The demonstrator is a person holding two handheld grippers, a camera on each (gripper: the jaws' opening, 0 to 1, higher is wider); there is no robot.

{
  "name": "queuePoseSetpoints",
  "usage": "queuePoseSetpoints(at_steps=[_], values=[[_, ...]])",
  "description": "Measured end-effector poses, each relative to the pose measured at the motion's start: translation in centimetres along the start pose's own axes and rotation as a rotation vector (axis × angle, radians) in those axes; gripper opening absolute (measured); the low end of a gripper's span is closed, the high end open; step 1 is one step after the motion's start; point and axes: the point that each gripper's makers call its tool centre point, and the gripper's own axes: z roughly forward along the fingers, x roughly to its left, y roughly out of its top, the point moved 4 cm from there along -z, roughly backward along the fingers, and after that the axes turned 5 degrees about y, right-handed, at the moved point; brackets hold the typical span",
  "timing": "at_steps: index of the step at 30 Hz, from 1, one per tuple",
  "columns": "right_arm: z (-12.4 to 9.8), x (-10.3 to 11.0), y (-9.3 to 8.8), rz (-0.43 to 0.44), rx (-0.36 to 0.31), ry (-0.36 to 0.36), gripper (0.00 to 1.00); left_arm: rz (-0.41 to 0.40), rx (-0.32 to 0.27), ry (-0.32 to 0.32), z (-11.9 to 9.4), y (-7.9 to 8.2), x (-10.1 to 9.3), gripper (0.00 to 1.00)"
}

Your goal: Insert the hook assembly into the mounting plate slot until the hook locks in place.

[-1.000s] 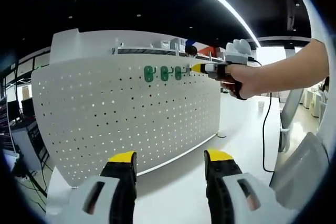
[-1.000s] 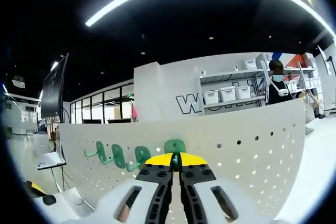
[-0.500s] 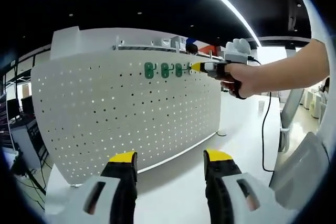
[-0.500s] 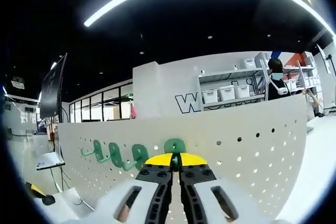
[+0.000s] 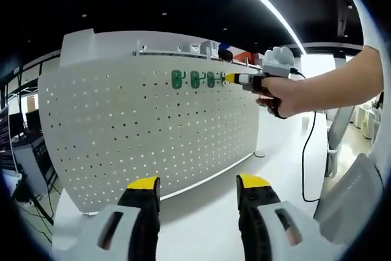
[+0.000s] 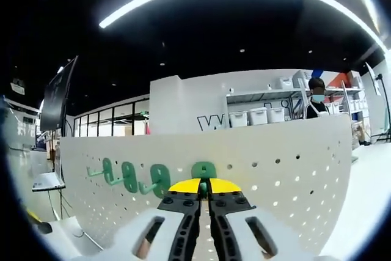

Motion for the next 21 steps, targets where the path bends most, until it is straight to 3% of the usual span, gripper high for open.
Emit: queuePoseSetpoints(at_steps=[11, 15, 17, 21], values=[[-0.1, 0.1, -0.5, 0.071, -0.066, -0.074, 0.01, 0.008, 0.002, -0.006, -0.1, 0.1, 0.3, 0.52], [-0.2, 0.2, -0.9, 0.075, -0.046, -0.066, 0.01, 0.007, 0.008, -0.008, -0.1, -0.1, 0.3, 0.51], [-0.2, 0.6, -2.3, 0.062, 0.039, -0.040, 0.00, 0.006, 0.010, -0.010, -0.1, -0.1, 0.2, 0.51], [-0.2, 0.4, -1.4, 0.082, -0.003, -0.048, 0.00, 0.010, 0.003, -0.010, -0.1, 0.2, 0.2, 0.51]])
